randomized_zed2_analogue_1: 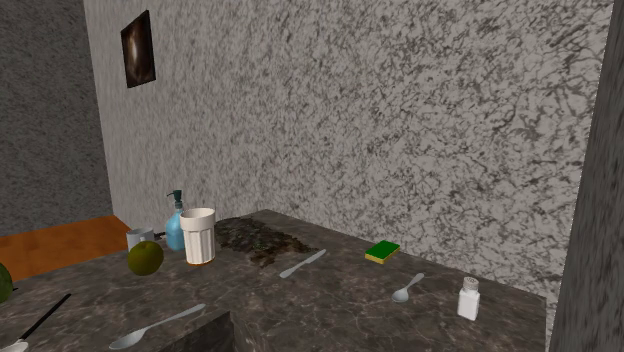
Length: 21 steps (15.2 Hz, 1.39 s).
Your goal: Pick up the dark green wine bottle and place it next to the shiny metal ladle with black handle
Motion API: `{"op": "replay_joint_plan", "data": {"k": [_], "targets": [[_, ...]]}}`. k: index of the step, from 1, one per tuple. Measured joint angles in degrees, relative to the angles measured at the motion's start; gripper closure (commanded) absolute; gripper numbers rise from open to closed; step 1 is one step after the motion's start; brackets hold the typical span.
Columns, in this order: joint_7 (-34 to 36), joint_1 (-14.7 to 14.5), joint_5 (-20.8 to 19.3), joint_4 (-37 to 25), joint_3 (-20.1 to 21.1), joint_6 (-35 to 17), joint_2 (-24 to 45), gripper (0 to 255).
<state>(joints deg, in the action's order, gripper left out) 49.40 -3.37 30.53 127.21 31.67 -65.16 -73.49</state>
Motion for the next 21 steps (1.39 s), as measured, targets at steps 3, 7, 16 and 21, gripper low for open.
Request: {"op": "replay_joint_plan", "data": {"k": [3,7,16,21], "targets": [[-0.3,-0.6,0.7,2.9,0.7,-1.2,-1.7,255],[-0.3,-1.3,2.2,6.4,2.0,-2.7,-3.8,255],[-0.5,-3.4,5.5,14.2,5.3,-5.9,-8.6,255],[-0.3,-4.7,7.7,17.9,7.5,-7.3,-11.0,255]]}}
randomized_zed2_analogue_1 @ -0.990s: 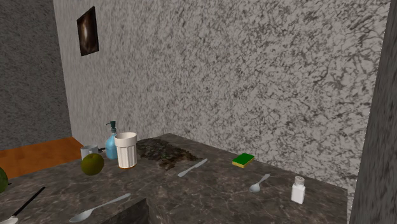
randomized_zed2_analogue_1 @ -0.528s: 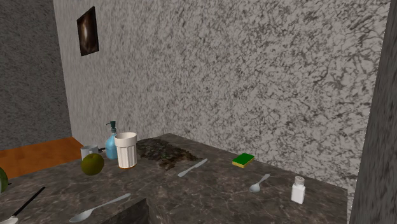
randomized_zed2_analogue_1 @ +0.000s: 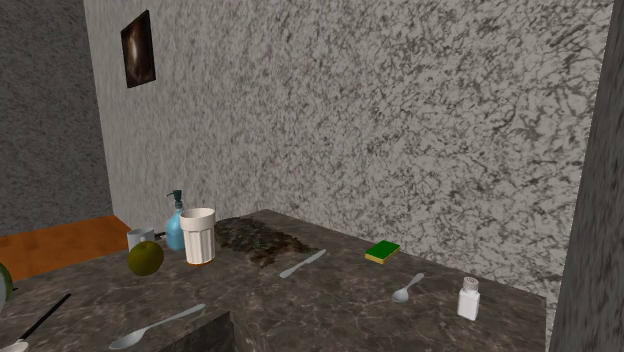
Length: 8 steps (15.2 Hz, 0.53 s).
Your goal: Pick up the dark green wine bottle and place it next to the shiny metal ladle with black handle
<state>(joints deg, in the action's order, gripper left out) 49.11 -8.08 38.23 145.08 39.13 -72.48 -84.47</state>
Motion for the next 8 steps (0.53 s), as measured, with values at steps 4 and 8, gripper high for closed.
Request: {"op": "replay_joint_plan", "data": {"k": [4,8], "targets": [[0.0,-1.0,2.1,3.2,2.2,-1.5,-1.8,255],[0.0,-2.3,4.3,6.5,4.6,-3.0,-3.6,255]]}}
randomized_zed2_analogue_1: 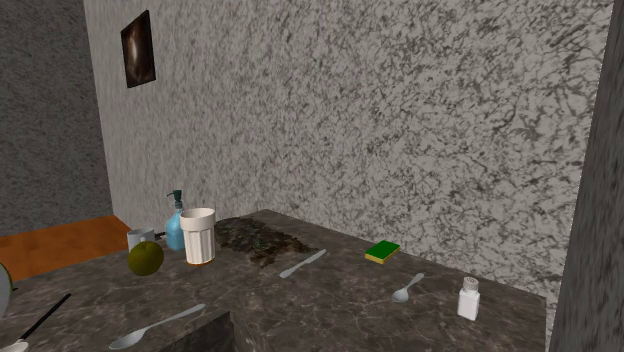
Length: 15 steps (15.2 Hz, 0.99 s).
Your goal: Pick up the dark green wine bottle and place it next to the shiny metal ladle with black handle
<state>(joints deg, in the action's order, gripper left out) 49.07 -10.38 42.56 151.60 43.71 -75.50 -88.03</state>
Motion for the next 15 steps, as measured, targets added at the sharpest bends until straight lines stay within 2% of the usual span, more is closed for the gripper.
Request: {"op": "replay_joint_plan", "data": {"k": [7,8,15], "targets": [[0.1,-0.6,0.9,1.1,0.8,-0.5,-0.7,255],[0.1,-0.6,0.9,1.1,0.8,-0.5,-0.7,0],[0.2,-0.2,0.4,0.2,0.3,-0.1,-0.2,0]]}}
